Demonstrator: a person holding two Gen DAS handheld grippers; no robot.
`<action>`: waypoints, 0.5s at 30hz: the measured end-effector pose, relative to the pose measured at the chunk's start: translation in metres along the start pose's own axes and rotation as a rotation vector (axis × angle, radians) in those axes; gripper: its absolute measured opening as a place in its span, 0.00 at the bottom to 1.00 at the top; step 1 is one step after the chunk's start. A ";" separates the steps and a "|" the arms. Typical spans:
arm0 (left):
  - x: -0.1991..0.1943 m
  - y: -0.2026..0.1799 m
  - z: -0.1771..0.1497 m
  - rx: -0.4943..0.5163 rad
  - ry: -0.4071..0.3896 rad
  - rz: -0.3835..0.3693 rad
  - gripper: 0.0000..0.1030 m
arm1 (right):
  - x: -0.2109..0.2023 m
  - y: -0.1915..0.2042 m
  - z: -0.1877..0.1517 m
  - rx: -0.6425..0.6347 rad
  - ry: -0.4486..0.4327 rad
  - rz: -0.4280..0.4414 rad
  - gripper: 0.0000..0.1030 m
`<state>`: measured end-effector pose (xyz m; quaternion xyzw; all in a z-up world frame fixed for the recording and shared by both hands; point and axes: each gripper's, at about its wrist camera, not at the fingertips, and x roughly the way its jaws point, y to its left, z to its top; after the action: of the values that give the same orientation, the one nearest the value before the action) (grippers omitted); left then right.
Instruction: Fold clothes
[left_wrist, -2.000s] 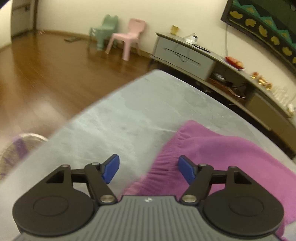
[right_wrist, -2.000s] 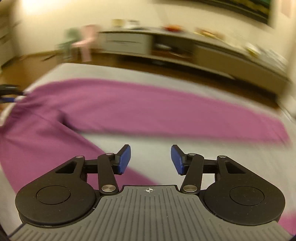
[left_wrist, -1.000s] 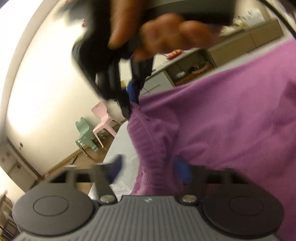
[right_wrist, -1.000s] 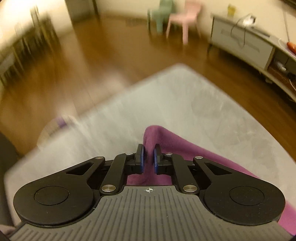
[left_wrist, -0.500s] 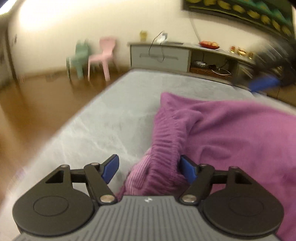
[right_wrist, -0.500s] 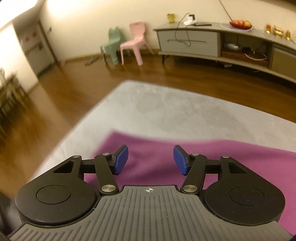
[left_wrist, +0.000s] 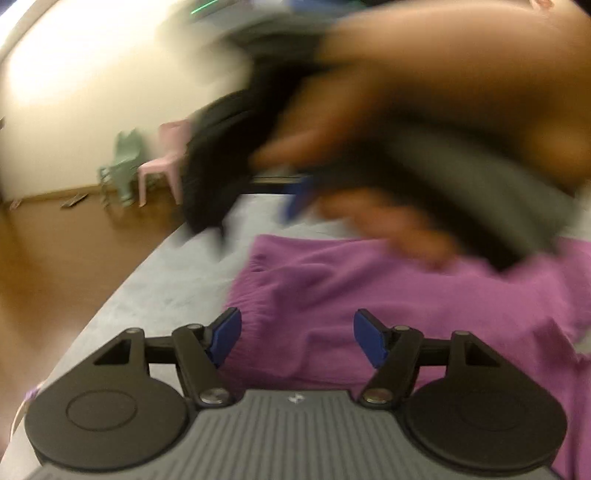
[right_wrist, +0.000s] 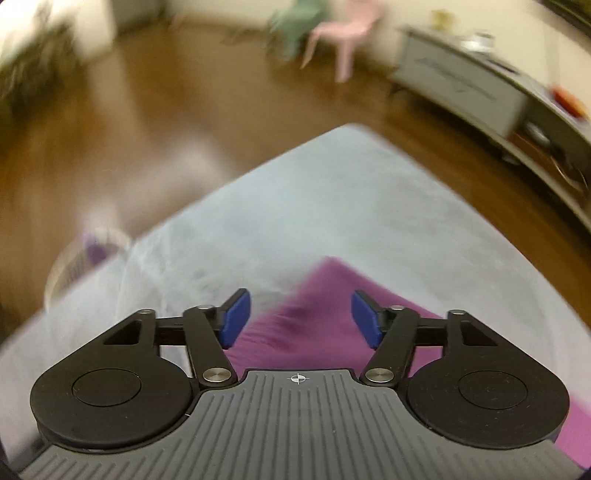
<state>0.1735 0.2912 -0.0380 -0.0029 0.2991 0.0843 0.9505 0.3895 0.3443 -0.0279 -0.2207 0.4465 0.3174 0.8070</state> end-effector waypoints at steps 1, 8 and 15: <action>0.000 0.000 -0.001 0.003 -0.003 -0.007 0.67 | 0.012 0.013 0.007 -0.047 0.047 -0.020 0.59; -0.001 0.005 -0.005 -0.013 -0.021 -0.059 0.70 | 0.006 0.016 -0.013 -0.100 0.023 -0.115 0.04; 0.016 0.042 -0.006 -0.344 0.022 -0.241 0.68 | -0.063 -0.030 -0.058 0.073 -0.262 0.082 0.01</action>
<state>0.1766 0.3352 -0.0500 -0.2018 0.2881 0.0197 0.9359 0.3517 0.2662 -0.0011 -0.1296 0.3572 0.3598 0.8522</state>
